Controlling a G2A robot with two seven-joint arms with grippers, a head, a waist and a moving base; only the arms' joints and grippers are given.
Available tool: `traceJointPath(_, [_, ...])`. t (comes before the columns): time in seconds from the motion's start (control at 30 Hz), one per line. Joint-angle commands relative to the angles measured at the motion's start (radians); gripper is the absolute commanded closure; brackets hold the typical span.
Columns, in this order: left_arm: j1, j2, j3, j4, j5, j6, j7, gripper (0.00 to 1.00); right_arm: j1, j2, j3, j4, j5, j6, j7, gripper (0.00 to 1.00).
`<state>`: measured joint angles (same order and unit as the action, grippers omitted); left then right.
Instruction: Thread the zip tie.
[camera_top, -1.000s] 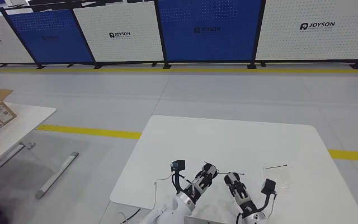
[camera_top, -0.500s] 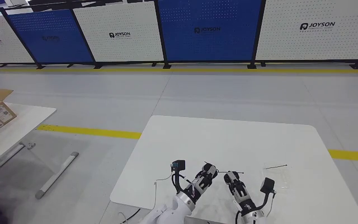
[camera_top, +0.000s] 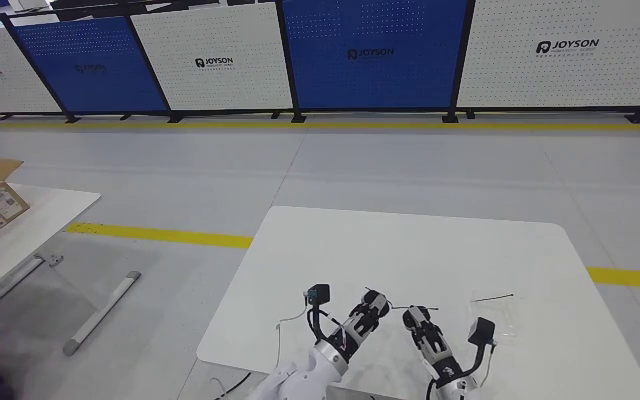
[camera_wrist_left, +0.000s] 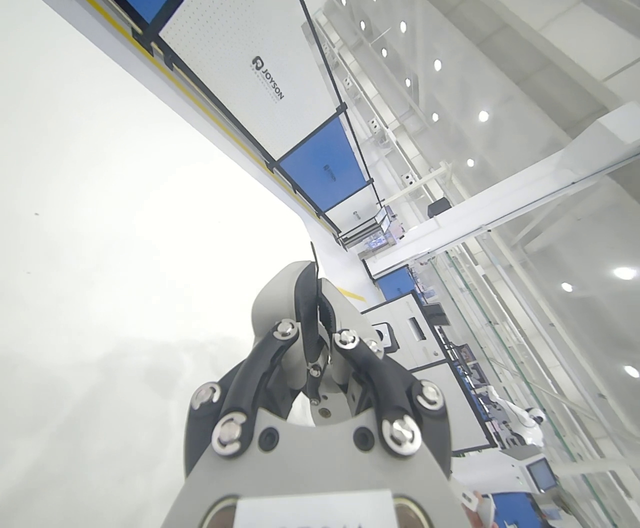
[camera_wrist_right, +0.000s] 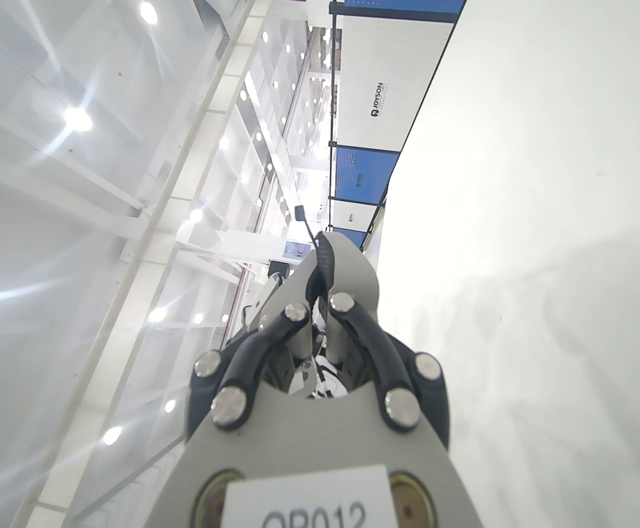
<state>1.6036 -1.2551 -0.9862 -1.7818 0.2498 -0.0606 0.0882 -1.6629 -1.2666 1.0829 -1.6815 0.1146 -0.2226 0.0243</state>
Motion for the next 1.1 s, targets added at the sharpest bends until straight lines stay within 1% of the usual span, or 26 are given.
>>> traceJointPath(0.0, [0.002, 0.001, -0.003, -0.003, -0.012, -0.007, -0.015, 1.00, 0.005, -0.002, -0.004, 0.001, -0.001, 0.007, 0.003, 1.00])
traceJointPath(0.27, [0.012, 0.005, -0.025, -0.010, -0.023, -0.012, -0.029, 1.00, 0.009, -0.007, -0.010, -0.003, -0.015, 0.017, -0.011, 1.00])
traceJointPath(0.5, [0.012, 0.006, -0.028, -0.010, -0.026, -0.001, -0.036, 1.00, -0.002, -0.009, -0.003, -0.013, -0.026, 0.020, -0.024, 1.00])
traceJointPath(0.53, [0.011, 0.006, -0.028, -0.010, -0.022, 0.001, -0.033, 0.99, -0.004, -0.010, -0.002, -0.014, -0.029, 0.022, -0.028, 1.00])
traceJointPath(0.57, [0.011, 0.006, -0.028, -0.010, -0.019, 0.002, -0.032, 0.90, -0.005, -0.010, -0.002, -0.015, -0.030, 0.023, -0.029, 1.00])
traceJointPath(0.67, [0.011, 0.006, -0.027, -0.012, -0.013, 0.006, -0.027, 0.78, -0.006, -0.012, -0.001, -0.017, -0.034, 0.028, -0.033, 1.00])
traceJointPath(0.7, [0.012, 0.005, -0.026, -0.012, -0.011, 0.006, -0.026, 0.76, -0.007, -0.012, -0.001, -0.018, -0.035, 0.029, -0.034, 1.00])
traceJointPath(0.83, [0.013, 0.005, -0.024, -0.014, -0.004, 0.009, -0.021, 0.72, -0.009, -0.014, 0.001, -0.019, -0.039, 0.034, -0.042, 1.00])
traceJointPath(1.07, [0.016, 0.004, -0.012, -0.015, 0.023, 0.018, -0.016, 0.70, -0.008, -0.018, -0.001, -0.019, -0.049, 0.040, -0.047, 1.00])
